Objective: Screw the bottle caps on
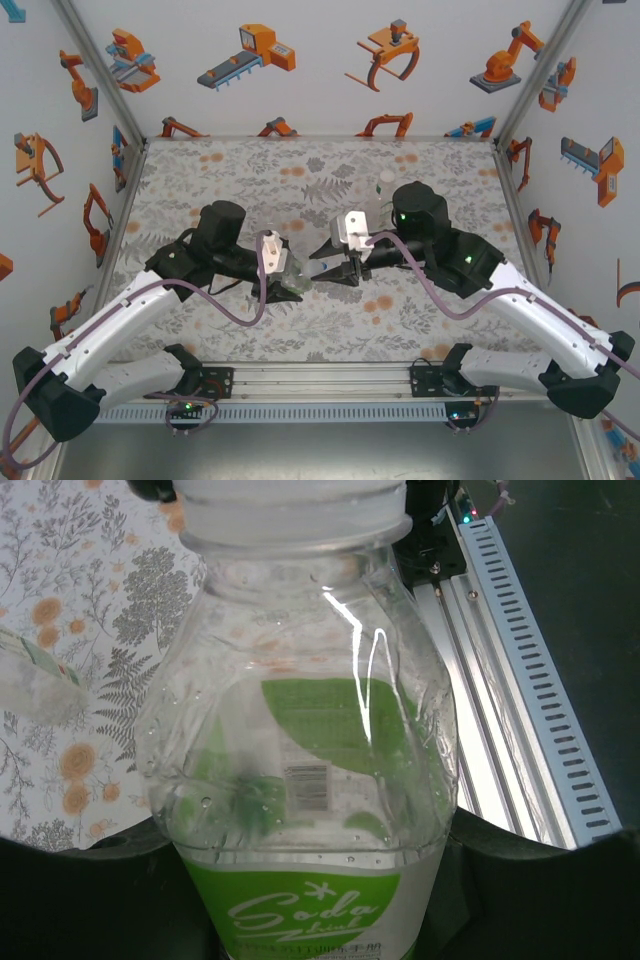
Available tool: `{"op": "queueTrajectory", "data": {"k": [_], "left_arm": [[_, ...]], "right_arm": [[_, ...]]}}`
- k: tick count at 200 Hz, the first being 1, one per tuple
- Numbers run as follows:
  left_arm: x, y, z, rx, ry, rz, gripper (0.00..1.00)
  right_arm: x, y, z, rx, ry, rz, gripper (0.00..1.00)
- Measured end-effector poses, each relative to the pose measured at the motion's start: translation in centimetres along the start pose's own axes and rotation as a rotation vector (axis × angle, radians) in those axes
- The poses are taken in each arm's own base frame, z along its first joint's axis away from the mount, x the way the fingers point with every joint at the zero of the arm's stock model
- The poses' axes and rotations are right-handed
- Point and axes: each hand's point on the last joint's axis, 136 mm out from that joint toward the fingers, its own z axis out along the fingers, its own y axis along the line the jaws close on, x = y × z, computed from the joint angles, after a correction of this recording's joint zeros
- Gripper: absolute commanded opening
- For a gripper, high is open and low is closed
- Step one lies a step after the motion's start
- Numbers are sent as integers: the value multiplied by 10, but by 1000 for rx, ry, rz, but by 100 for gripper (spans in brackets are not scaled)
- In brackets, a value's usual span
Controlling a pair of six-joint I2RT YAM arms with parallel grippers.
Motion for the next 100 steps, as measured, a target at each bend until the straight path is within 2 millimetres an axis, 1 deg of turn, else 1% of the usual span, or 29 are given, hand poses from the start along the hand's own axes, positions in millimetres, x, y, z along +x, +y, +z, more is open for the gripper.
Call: {"op": "queueTrajectory", "data": {"k": [27, 55, 86, 94, 100], "left_arm": [[2, 1, 0, -9, 11, -3, 0], [10, 11, -1, -66, 57, -7, 0], [19, 24, -8, -166, 108, -19, 0], [22, 29, -10, -197, 122, -25, 0], [23, 32, -11, -216, 131, -30, 0]], "right_arm": [[3, -3, 1, 21, 7, 10, 29], [12, -12, 2, 86, 9, 58, 20], [20, -33, 6, 198, -21, 176, 3], [22, -40, 7, 231, -32, 220, 0], [24, -46, 8, 259, -40, 257, 0]]}}
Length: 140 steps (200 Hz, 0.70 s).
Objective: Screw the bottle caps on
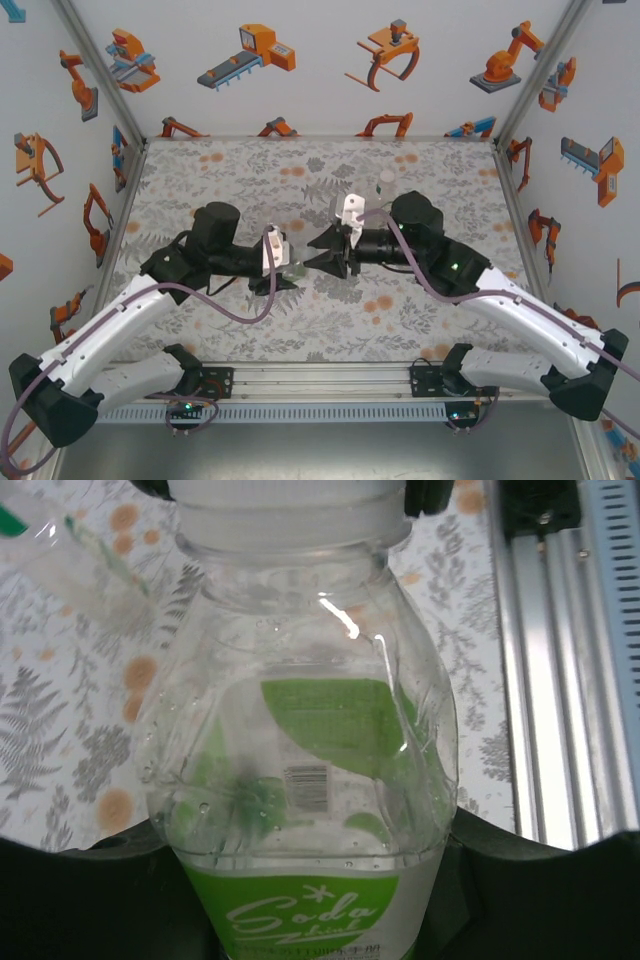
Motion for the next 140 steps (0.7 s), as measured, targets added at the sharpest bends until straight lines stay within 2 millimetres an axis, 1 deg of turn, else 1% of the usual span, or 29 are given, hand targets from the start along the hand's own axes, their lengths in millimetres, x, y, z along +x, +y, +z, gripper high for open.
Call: {"op": "queueTrajectory", "data": {"k": [17, 38, 59, 92, 123, 140], "left_arm": [[6, 12, -2, -72, 29, -14, 0], [13, 27, -5, -158, 56, -28, 0], [19, 38, -8, -229, 83, -38, 0], [22, 49, -11, -295, 101, -32, 0], [17, 51, -11, -304, 87, -19, 0], [15, 52, -11, -307, 79, -14, 0]], "right_arm": [[1, -19, 7, 87, -26, 126, 0], [4, -45, 14, 211, -63, 328, 0], [8, -67, 18, 312, -106, 522, 0], [13, -88, 16, 418, -182, 748, 0], [16, -101, 9, 499, -225, 828, 0], [20, -105, 5, 533, -222, 833, 17]]}}
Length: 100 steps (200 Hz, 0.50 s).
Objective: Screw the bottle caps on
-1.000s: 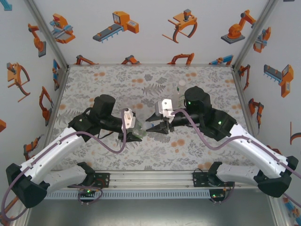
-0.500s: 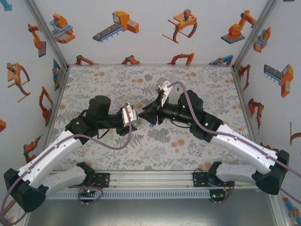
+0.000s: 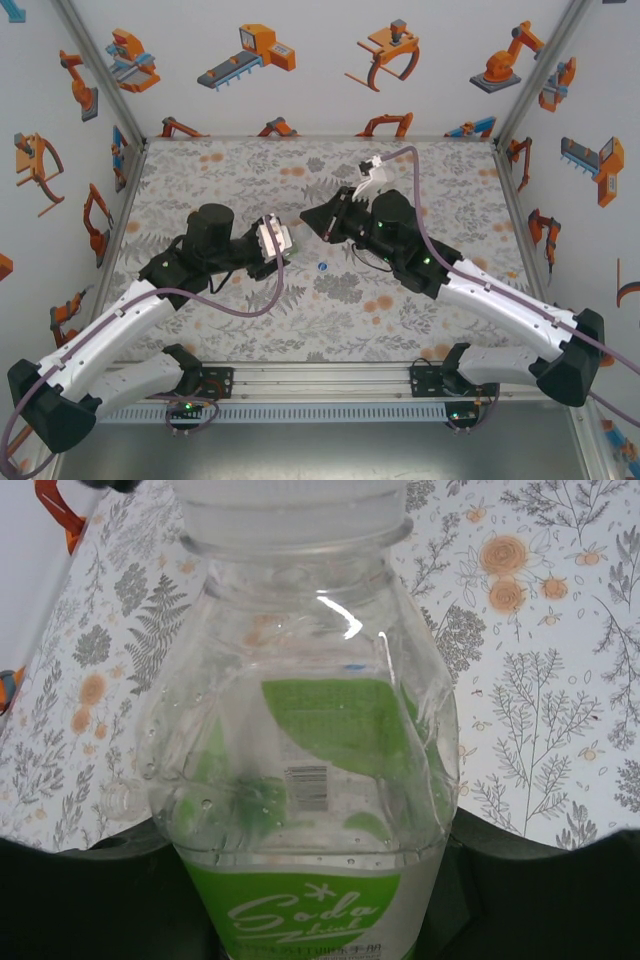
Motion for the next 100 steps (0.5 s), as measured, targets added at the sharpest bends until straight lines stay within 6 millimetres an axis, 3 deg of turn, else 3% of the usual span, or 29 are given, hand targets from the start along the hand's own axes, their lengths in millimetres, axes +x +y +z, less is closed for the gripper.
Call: {"op": "queueTrajectory", "data": {"k": [13, 40, 72, 100], "left_arm": [[-1, 0, 0, 1, -6, 2, 0], [-4, -3, 0, 19, -19, 2, 0], [-6, -8, 0, 47, -34, 2, 0], [-5, -15, 5, 110, -24, -2, 0]], "right_arm": [[0, -4, -3, 22, 4, -18, 28], [-5, -3, -10, 46, 11, -107, 36], [-13, 16, -26, -18, 21, -317, 37], [-6, 40, -48, -148, 78, -588, 35]]}}
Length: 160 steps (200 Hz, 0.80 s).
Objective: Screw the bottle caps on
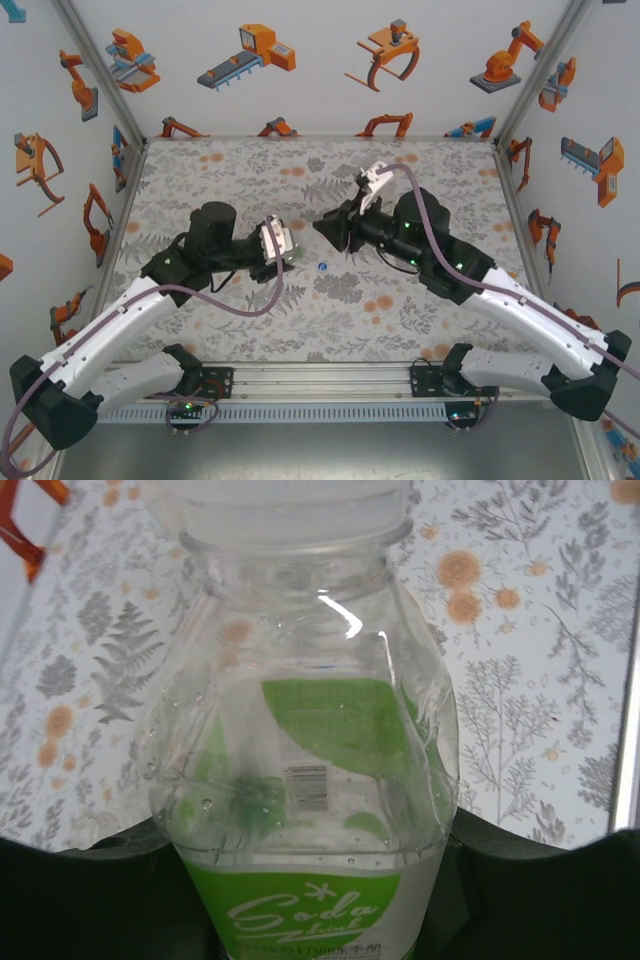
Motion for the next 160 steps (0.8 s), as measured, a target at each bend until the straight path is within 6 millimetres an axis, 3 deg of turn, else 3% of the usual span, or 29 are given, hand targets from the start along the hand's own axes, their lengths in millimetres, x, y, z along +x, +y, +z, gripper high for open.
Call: {"op": "queueTrajectory", "data": {"k": [27, 57, 88, 160], "left_arm": [[2, -6, 9, 70, 35, -3, 0], [6, -24, 9, 161, 52, 16, 0], [7, -40, 8, 261, 81, 33, 0], [18, -67, 15, 395, 151, 44, 0]], "right_arm": [[4, 23, -22, -120, 59, -232, 34], [27, 46, -44, -287, 134, -452, 35], [51, 56, -60, -386, 164, -585, 53], [89, 58, -48, -470, 224, -629, 58]]}}
